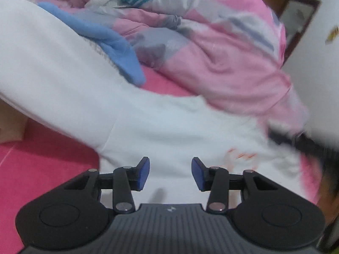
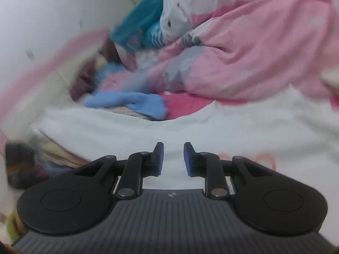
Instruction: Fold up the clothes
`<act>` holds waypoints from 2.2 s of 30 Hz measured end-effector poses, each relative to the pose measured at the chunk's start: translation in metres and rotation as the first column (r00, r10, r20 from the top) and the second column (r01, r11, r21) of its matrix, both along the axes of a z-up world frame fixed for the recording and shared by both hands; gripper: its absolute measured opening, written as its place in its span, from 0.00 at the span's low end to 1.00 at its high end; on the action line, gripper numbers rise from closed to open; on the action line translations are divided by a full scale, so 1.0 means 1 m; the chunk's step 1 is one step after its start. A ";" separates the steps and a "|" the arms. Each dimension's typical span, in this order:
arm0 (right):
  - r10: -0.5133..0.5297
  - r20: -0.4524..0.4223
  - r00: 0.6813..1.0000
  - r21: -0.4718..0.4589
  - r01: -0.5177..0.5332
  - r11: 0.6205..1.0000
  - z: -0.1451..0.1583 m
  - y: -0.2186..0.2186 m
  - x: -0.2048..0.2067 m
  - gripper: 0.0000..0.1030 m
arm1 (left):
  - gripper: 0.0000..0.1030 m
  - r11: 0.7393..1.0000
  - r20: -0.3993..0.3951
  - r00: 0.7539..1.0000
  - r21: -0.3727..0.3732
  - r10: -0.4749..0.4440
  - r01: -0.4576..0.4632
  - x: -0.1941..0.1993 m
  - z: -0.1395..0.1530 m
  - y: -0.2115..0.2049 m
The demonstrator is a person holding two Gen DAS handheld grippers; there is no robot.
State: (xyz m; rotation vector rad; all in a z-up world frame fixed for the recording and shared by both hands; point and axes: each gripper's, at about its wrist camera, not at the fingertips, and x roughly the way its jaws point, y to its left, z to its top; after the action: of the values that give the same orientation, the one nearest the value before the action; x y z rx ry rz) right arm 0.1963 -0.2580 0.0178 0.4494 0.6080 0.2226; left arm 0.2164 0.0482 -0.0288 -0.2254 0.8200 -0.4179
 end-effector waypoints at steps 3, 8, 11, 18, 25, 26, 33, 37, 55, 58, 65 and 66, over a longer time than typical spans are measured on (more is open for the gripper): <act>0.002 -0.082 0.997 -0.059 -0.007 0.998 -0.005 0.006 0.062 0.20 | 0.43 0.999 0.043 0.999 0.046 -0.016 0.014 0.001 -0.030 -0.003; -0.016 -0.230 0.973 -0.025 0.011 1.000 -0.028 0.005 0.141 0.20 | 0.44 0.999 0.045 0.998 0.023 -0.034 0.033 -0.001 -0.037 0.003; 0.002 -0.296 0.955 -0.045 -0.016 0.999 -0.037 0.013 0.167 0.20 | 0.45 0.999 0.056 0.998 0.015 -0.036 0.035 0.005 -0.041 0.000; -0.033 -0.353 0.935 -0.205 -0.043 0.978 -0.078 0.038 0.223 0.13 | 0.47 0.996 0.120 0.992 0.087 -0.036 0.025 -0.001 -0.045 -0.013; -0.110 -0.250 0.962 -0.212 0.056 0.976 -0.062 0.032 0.239 0.11 | 0.51 0.997 0.125 0.992 0.077 -0.022 0.013 -0.002 -0.044 -0.010; -0.110 -0.241 0.964 -0.198 0.062 0.978 -0.056 0.031 0.233 0.14 | 0.53 0.997 0.126 0.992 0.076 -0.021 0.011 -0.002 -0.044 -0.010; 0.159 -0.299 0.941 -0.185 -0.221 0.957 -0.042 0.083 0.204 0.14 | 0.54 0.998 0.131 0.991 0.066 -0.008 -0.001 -0.004 -0.042 -0.007; 0.112 -0.276 0.955 -0.214 -0.175 0.961 -0.071 0.108 0.238 0.06 | 0.54 0.997 0.140 0.990 0.079 -0.007 -0.004 -0.005 -0.043 -0.008; 0.236 -0.279 0.931 -0.226 -0.303 0.926 -0.070 0.165 0.250 0.06 | 0.55 0.997 0.136 0.991 0.073 0.003 -0.013 -0.004 -0.044 -0.007; 0.198 -0.241 0.950 -0.210 -0.250 0.945 -0.077 0.166 0.261 0.00 | 0.55 0.997 0.138 0.990 0.076 0.001 -0.012 -0.005 -0.044 -0.007; 0.142 -0.174 0.975 -0.110 -0.163 0.981 -0.031 0.105 0.224 0.05 | 0.55 0.997 0.138 0.990 0.079 0.004 -0.015 -0.005 -0.044 -0.005; 0.134 -0.163 0.977 -0.124 -0.155 0.980 -0.021 0.093 0.215 0.07 | 0.55 0.997 0.138 0.990 0.081 0.004 -0.016 -0.005 -0.044 -0.005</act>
State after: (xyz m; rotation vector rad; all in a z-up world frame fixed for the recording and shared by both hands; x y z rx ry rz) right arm 0.4109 -0.1653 -0.0036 0.2920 0.8040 0.2854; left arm 0.2112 0.0428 -0.0725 -0.1233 0.6988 -0.3852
